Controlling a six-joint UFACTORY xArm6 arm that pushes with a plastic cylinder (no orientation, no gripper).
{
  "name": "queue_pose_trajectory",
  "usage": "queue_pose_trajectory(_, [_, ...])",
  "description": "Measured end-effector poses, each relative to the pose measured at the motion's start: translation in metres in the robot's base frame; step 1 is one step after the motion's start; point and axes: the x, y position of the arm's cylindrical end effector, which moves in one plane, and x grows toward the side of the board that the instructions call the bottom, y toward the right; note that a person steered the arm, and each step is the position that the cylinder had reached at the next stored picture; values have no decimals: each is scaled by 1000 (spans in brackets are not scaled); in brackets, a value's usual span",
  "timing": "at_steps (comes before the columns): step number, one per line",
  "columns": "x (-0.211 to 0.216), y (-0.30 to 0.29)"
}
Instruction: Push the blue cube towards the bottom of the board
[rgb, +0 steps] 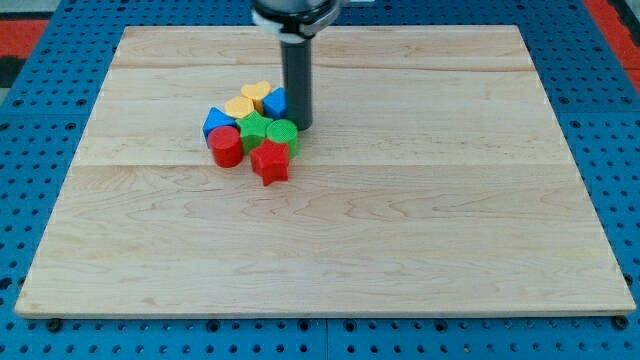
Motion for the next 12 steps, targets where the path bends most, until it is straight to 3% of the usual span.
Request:
queue_pose_trajectory(3, [49, -69])
queue_pose_trajectory(4, [47, -41])
queue_pose_trajectory(5, [35, -2])
queue_pose_trajectory(8, [-88, 65])
queue_pose_trajectory(9, [-85, 50])
queue_pose_trajectory(12, [-15, -49])
